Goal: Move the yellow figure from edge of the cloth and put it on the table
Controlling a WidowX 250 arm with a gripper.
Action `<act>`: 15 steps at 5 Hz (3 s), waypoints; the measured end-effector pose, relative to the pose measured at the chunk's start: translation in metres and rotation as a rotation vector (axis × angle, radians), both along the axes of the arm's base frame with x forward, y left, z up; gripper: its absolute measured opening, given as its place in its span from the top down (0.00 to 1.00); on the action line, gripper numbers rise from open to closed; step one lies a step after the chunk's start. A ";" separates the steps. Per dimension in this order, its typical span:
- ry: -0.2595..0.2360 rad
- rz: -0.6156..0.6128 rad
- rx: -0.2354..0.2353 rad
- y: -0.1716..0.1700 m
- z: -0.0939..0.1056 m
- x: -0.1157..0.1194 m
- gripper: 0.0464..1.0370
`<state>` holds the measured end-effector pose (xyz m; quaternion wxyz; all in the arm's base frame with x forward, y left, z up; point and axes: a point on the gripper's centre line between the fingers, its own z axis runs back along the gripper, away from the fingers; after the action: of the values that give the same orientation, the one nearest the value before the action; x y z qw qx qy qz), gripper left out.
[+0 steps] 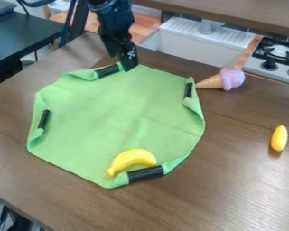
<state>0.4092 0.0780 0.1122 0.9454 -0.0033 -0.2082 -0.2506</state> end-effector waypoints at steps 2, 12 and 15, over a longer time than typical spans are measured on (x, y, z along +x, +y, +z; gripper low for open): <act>0.053 -0.093 0.022 -0.022 -0.011 -0.032 0.04; 0.175 -0.428 0.099 -0.102 -0.043 -0.123 0.04; 0.229 -0.434 0.128 -0.115 -0.065 -0.123 0.08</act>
<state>0.2861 -0.0368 0.0471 0.8851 -0.0161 -0.0779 -0.4585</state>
